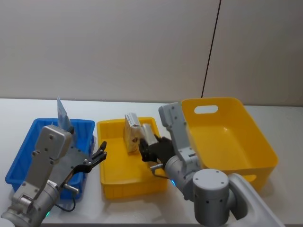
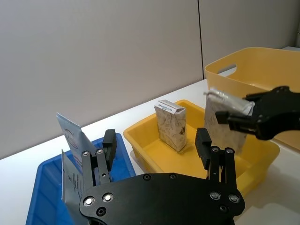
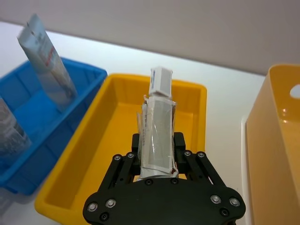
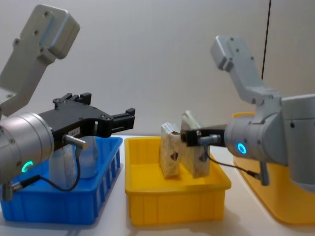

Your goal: Bimanual collaborative sorting of washing and personal care products

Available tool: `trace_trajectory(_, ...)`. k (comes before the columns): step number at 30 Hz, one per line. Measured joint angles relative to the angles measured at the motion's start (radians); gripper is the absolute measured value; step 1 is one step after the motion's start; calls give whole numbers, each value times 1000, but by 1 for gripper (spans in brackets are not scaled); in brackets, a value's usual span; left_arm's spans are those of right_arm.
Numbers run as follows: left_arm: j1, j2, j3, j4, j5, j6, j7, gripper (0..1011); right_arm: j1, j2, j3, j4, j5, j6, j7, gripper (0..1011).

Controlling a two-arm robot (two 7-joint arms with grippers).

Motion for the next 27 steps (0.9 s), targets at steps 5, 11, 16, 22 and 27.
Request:
trace_trajectory(5,0,0,0,0,0,0,0,1001,-13,10,12,-34,1,-56,9,366)
trace_trajectory(11,0,0,0,0,0,0,0,1001,-33,25,39,-88,-2,-105,2,366)
trace_trajectory(16,0,0,0,0,0,0,0,1002,-46,35,61,-125,-13,-117,-19,364)
trace_trajectory(22,0,0,0,0,0,0,0,1001,-63,49,92,-168,-31,-112,-54,366)
trace_trajectory(27,0,0,0,0,0,0,0,1002,-75,63,121,-200,-49,-83,-87,366)
